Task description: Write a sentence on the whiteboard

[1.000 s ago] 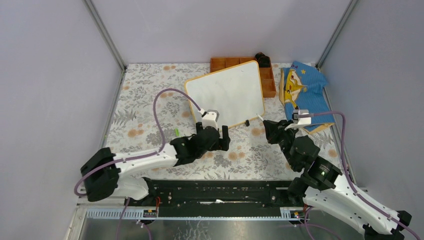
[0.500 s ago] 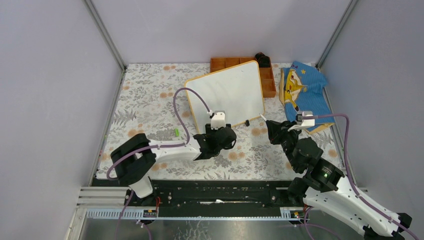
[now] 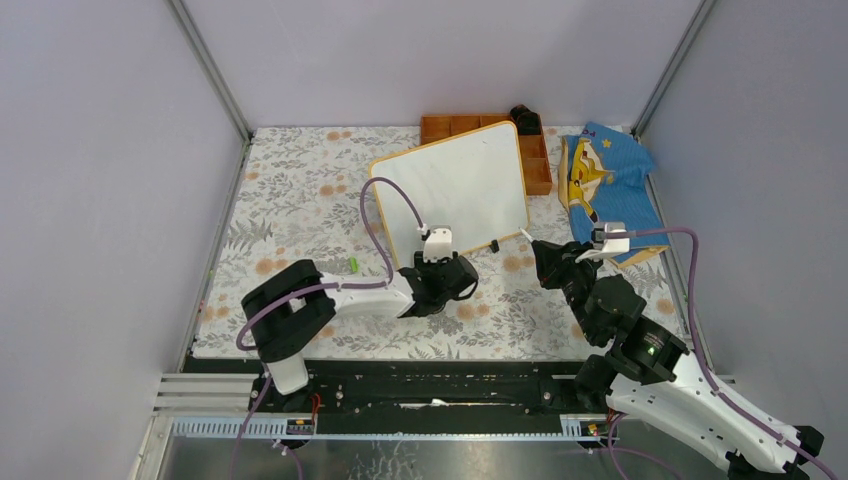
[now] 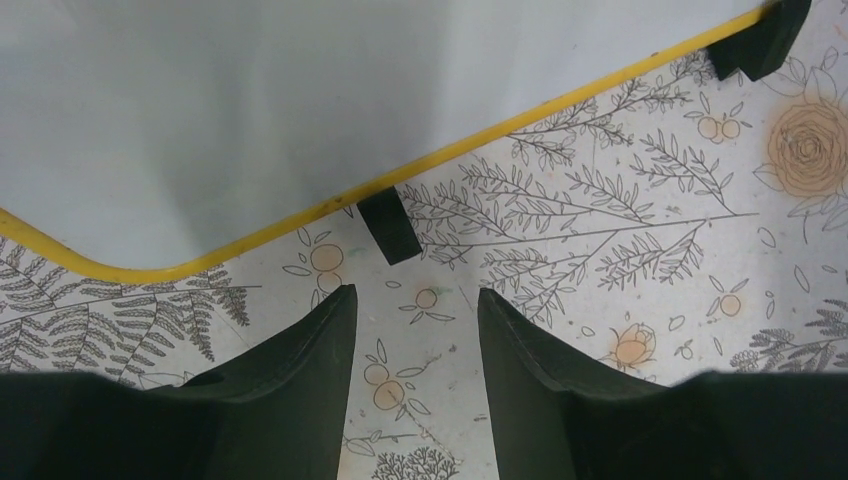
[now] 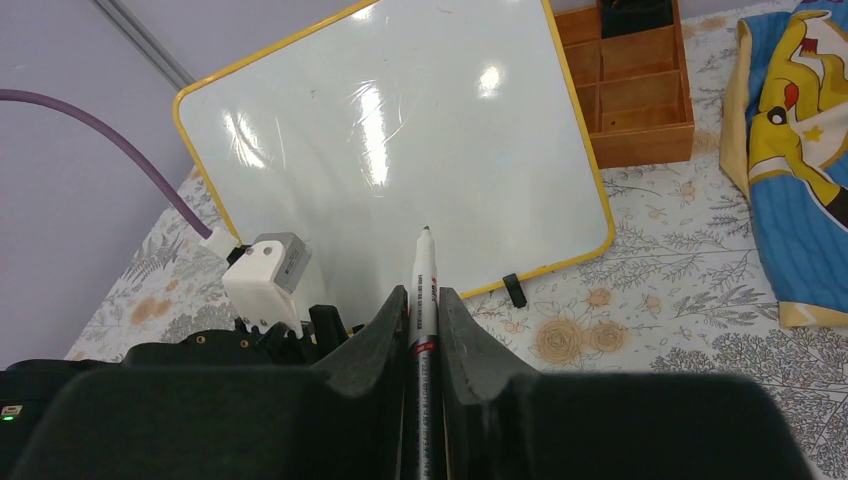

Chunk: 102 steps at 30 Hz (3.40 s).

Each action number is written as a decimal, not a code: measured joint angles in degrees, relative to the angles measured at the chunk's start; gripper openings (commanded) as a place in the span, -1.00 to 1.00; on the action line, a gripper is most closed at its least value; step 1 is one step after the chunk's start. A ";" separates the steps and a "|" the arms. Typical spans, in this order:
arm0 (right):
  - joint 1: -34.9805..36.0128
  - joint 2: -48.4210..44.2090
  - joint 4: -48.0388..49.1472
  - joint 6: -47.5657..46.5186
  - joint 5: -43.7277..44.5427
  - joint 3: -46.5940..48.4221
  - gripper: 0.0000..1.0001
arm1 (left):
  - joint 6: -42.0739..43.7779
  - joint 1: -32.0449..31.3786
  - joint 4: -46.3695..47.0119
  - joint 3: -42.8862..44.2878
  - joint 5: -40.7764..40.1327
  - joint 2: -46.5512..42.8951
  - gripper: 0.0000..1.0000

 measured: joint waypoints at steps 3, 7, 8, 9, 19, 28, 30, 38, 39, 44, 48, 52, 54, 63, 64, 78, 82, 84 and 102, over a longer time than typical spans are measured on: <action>0.00 0.07 0.00 -0.11 0.00 0.00 -1.00 | -0.04 0.61 -0.07 0.61 -0.02 0.61 0.10; 0.00 0.17 0.02 -0.13 0.00 0.00 -1.00 | -0.02 1.11 -0.02 2.14 -0.50 1.46 0.09; 0.00 0.24 0.02 -0.13 0.00 0.00 -1.00 | -0.04 1.27 0.00 2.49 -0.59 1.77 0.08; 0.00 0.28 0.02 -0.15 0.00 0.00 -1.00 | -0.04 1.42 0.02 2.78 -0.68 2.10 0.06; 0.00 0.48 0.00 -0.44 0.13 0.00 -1.00 | -0.09 3.50 0.02 3.34 -1.79 4.79 -0.16; 0.00 0.70 0.02 -0.57 0.13 0.00 -1.00 | -0.74 4.00 1.18 1.57 -2.12 4.37 -0.43; 0.00 0.81 0.00 -0.59 0.13 0.00 -1.00 | -1.09 4.20 1.49 0.35 -2.14 3.89 -0.46; 0.00 1.16 0.00 -0.57 0.11 0.00 -1.00 | -1.36 4.76 2.89 -2.80 -2.16 1.55 -0.51; 0.00 1.18 -0.04 -0.57 0.11 0.00 -1.00 | -1.33 4.87 3.15 -3.30 -2.14 1.16 -0.52; 0.00 1.29 -0.39 -0.57 0.11 0.00 -1.00 | -0.50 5.62 5.53 -7.15 -1.64 -1.49 -0.63; 0.00 1.51 -0.37 -0.57 0.07 0.00 -1.00 | 1.14 5.73 8.44 -9.81 -0.48 -3.26 -0.73; 0.00 1.70 -0.37 -0.57 0.04 0.00 -1.00 | 2.19 5.95 9.88 -10.86 0.68 -4.00 -0.80; 0.00 1.88 -0.37 -0.57 0.04 0.00 -1.00 | 2.40 5.97 9.99 -10.93 0.85 -4.04 -0.81; 0.00 2.54 -0.44 -0.57 -0.07 0.00 -1.00 | 2.36 5.44 10.64 -11.41 0.68 -4.17 -0.70; 0.00 2.54 -0.55 -0.57 -0.07 0.02 -1.00 | 2.34 5.44 10.75 -11.52 0.68 -4.28 -0.64; 0.00 3.30 -1.22 -0.26 -0.57 0.15 -1.00 | 2.49 4.09 10.71 -16.39 3.34 -9.09 0.24; 0.00 3.43 -1.27 -0.07 -1.44 0.37 -1.00 | 2.19 3.78 10.01 -17.51 3.91 -11.56 0.45; 0.00 3.43 -1.46 -0.09 -2.03 0.57 -1.00 | 1.95 3.23 9.05 -17.73 4.15 -14.21 0.54; 0.00 4.72 -1.14 -2.97 -5.42 3.69 -1.00 | 13.51 7.37 -2.47 -14.58 3.89 -47.28 0.97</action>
